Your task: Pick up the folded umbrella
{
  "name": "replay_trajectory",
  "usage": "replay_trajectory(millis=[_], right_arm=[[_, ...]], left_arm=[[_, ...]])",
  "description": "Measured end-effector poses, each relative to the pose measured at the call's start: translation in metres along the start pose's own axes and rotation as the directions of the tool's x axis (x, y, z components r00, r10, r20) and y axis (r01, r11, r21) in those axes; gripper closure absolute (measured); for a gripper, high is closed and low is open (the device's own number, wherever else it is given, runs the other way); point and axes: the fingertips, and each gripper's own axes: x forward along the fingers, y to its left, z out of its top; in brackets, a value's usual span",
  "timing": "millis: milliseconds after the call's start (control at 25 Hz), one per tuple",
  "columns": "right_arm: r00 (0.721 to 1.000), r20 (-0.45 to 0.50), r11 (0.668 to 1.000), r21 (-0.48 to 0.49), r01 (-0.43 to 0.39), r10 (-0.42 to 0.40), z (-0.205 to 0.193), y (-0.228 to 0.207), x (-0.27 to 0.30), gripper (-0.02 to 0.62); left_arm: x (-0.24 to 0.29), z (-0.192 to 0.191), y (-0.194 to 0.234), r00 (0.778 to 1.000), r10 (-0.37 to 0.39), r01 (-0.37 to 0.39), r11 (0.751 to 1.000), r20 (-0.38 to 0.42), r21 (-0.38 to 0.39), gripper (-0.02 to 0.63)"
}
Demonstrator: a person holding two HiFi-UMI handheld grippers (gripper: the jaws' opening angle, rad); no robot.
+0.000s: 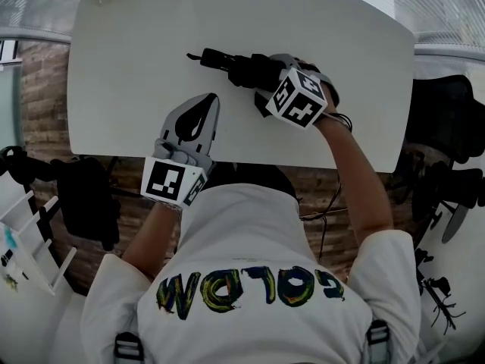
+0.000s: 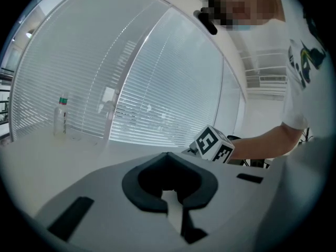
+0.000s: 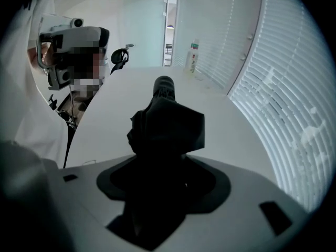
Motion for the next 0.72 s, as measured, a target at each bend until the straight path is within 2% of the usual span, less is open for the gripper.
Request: replay_trajectory(millis=[360,600,720], right_arm=[[0.981,0.150,0.983,0.156,0.098,-0.122,0.003,-0.012,-0.057,0.341],[0.942,0.262,0.945,0.302,0.126,-0.209,0.002,-0.016,-0.099,0.341],[0.912,0.319,0.928,0.346,0.140,-0.256,0.004,-0.019,-0.125,0.341]], left_arm=[[0.005,0.029,-0.020,0.999,-0.009,0.007,0.999,0.046,0.039,0.598],[0.005,0.046,-0.037,0.997,-0.029,0.023,0.997,0.077,0.076,0.598],[0.006,0.056,-0.046,0.995,-0.038,0.029,0.995,0.092,0.095,0.598]])
